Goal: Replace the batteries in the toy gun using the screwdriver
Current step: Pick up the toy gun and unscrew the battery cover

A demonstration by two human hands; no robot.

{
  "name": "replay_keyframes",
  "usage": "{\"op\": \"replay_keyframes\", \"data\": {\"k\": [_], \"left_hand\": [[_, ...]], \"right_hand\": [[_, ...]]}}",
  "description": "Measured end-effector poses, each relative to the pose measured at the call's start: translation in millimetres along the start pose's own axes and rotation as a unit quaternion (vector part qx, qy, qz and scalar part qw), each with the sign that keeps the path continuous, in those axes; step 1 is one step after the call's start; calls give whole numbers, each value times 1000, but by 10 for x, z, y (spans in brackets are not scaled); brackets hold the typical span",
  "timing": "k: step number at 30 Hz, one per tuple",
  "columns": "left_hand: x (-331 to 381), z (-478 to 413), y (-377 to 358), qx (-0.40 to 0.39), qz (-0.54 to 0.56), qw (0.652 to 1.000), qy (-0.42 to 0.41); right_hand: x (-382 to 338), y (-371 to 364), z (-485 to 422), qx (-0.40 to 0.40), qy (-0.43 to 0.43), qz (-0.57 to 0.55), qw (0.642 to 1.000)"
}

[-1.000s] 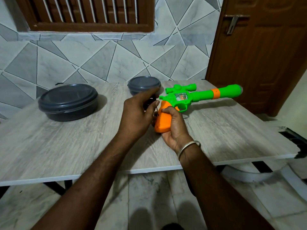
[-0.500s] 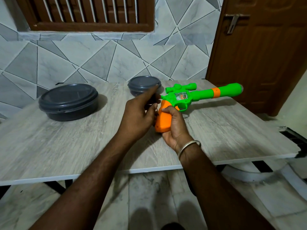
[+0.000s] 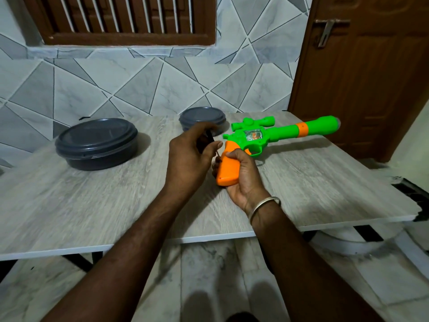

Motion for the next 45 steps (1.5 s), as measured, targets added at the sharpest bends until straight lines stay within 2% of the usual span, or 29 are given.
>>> {"op": "replay_keyframes", "data": {"k": [3,7,11,15,21,24,31,38,45], "left_hand": [[57,-4,-10,-13,-3,1000,-14],[26,-2,-26,-23,43,999,8],[54,-36,14,-1,5,1000,-5],[75,-2,-28,-30,13,999,-11],[78,-21,-15,2,-1,1000,-21],[131,-1,-54,-12,-16,999,-37],[90,7,-36,13,-3,1000,-26],[93,12,-73,-16,8,1000,-26],[135,-28,-55,-1,-12,999,-38]], "right_hand": [[-2,-9,11,2,-1,-6,1000],[5,-14,7,3,-6,-8,1000],[21,2,-1,11,-5,-11,1000],[-12,-24,22,0,0,-14,1000],[7,-34,16,-2,-3,-15,1000],[22,-45,-14,-6,-5,-19,1000],[23,-24,-16,-5,-4,-9,1000],[22,-32,-35,-11,-2,-6,1000],[16,-19,-13,-3,1,-8,1000]]}}
Point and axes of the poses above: each hand's wrist, its own z-axis away from the middle knuckle, its own y-axis out of the back of the hand, x = y × z, the point moved 10 cm from there along -z, towards the middle knuckle, and after that the axes turned 9 degrees about z, right-handed, at the moved point
